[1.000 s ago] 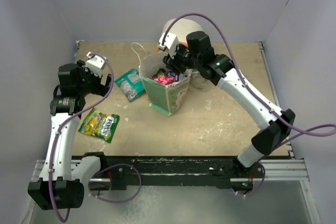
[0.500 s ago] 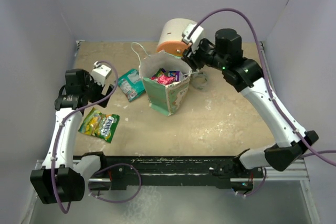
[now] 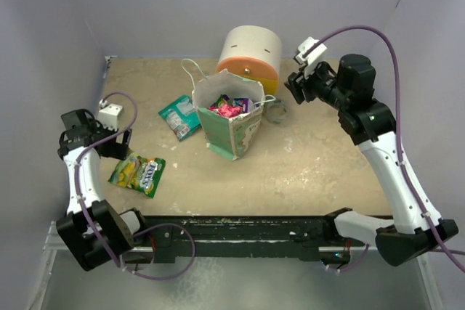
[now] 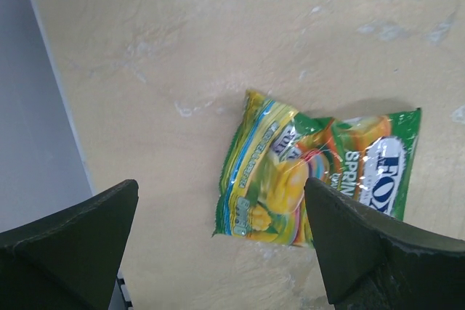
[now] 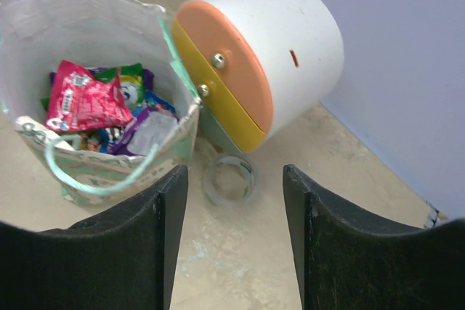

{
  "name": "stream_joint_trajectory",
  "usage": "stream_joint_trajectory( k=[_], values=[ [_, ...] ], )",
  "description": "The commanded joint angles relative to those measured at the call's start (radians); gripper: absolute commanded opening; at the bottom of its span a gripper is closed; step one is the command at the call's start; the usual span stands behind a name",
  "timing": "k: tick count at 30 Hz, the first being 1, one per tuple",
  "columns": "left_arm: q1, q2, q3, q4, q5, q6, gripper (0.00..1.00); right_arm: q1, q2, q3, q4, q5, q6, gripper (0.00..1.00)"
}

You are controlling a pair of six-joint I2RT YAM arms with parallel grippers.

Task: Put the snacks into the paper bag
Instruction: Pick up the snack from the center of the board.

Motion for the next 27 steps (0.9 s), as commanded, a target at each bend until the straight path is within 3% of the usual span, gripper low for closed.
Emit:
stream_joint_trajectory(
  k=[1, 9, 17, 27],
  values=[
    [0.114, 0.04, -0.022, 0.006, 0.103, 0.096, 0.99, -0.06, -0.055, -0.044, 0.044, -0.022, 0.038, 0.58],
    [0.277, 0.19, -0.028, -0.041, 0.183, 0.235, 0.99, -0.152, -0.113, -0.142, 0.044, -0.035, 0.057, 0.58],
    [0.288, 0.326, -0.031, -0.05, 0.179, 0.321, 0.99, -0.233, -0.115, -0.171, 0.05, -0.072, 0.077, 0.59],
    [0.288, 0.438, -0.024, -0.084, 0.195, 0.389, 0.88, -0.274, -0.111, -0.196, 0.071, -0.117, 0.088, 0.6]
  ],
)
